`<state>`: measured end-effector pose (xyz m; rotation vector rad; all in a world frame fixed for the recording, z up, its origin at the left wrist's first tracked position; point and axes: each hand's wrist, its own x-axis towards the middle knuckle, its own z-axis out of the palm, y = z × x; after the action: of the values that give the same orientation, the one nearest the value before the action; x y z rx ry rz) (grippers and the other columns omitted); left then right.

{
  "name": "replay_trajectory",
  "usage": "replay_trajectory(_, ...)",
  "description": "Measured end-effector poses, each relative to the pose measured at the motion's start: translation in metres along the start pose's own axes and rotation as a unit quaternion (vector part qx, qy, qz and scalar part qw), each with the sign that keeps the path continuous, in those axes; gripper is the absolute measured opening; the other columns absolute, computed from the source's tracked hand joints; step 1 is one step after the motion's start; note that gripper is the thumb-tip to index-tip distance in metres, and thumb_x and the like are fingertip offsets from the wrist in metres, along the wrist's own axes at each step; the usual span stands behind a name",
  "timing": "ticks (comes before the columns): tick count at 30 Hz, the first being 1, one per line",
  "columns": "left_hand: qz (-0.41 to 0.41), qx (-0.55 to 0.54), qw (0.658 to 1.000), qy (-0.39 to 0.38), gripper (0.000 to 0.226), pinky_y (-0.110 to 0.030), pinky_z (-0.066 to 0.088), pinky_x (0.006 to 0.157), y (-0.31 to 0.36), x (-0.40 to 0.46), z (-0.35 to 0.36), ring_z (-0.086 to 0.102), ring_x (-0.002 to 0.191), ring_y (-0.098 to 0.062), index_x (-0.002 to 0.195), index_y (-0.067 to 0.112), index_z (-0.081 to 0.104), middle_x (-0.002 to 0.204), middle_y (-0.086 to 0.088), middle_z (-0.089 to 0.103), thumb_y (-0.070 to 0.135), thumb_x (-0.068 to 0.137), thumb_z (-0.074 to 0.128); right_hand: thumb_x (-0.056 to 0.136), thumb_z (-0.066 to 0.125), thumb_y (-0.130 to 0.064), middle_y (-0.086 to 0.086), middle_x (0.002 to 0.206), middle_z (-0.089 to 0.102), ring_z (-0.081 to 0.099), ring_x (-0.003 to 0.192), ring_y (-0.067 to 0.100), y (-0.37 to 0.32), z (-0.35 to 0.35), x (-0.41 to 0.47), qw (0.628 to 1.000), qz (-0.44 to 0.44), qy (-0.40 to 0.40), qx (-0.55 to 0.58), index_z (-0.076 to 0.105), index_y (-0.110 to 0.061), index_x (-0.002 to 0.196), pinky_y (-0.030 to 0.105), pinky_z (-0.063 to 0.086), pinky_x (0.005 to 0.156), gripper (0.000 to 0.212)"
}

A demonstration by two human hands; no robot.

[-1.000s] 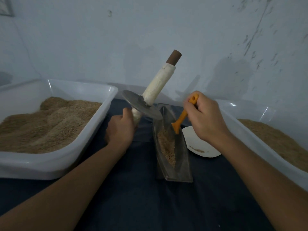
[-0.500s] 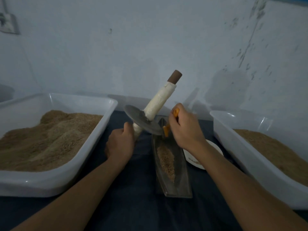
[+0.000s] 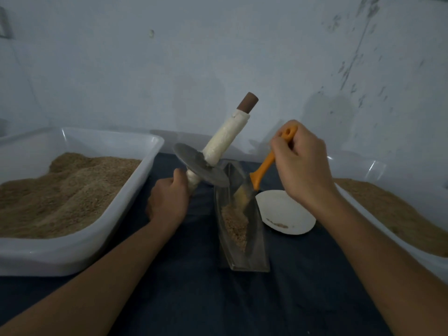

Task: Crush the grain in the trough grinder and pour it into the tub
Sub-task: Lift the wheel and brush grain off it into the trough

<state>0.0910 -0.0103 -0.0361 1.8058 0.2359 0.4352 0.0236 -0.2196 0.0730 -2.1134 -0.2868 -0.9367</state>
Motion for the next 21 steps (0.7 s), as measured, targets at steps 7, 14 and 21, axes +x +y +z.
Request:
replay_trajectory(7,-0.007,0.013,1.000,0.008,0.073,-0.050,0.057,0.085,0.000,0.002,0.002,0.068,0.078,-0.034,0.072,0.015,0.075,0.076,-0.009,0.074,0.070,0.075,0.026,0.096,0.050,-0.021,0.025,0.066,0.045,0.039,0.054,0.021,-0.018,-0.012,-0.006,0.999,-0.029,-0.002,0.037,0.048,0.011,0.079,0.042,0.035,0.048,0.037)
replay_trajectory(14,0.025,0.037,0.999,0.011,0.073,-0.044,0.053,0.076,-0.002,0.002,0.004,0.066,0.073,-0.032,0.071,0.015,0.073,0.074,-0.010,0.071,0.070,0.076,0.025,0.100,0.049,-0.020,-0.005,0.056,0.033,0.032,0.049,0.008,-0.008,0.014,-0.017,0.999,0.015,-0.037,0.027,0.036,-0.015,0.069,0.031,0.030,0.044,0.034)
replay_trajectory(21,0.044,0.065,0.997,0.016,0.070,-0.036,0.040,0.063,-0.004,0.003,0.006,0.061,0.068,-0.028,0.063,0.014,0.067,0.068,-0.008,0.067,0.067,0.074,0.023,0.104,0.047,-0.023,0.000,0.058,0.037,0.034,0.050,0.010,0.015,0.035,-0.007,0.999,0.022,-0.033,-0.021,0.038,-0.014,0.074,0.039,0.035,0.046,0.033)
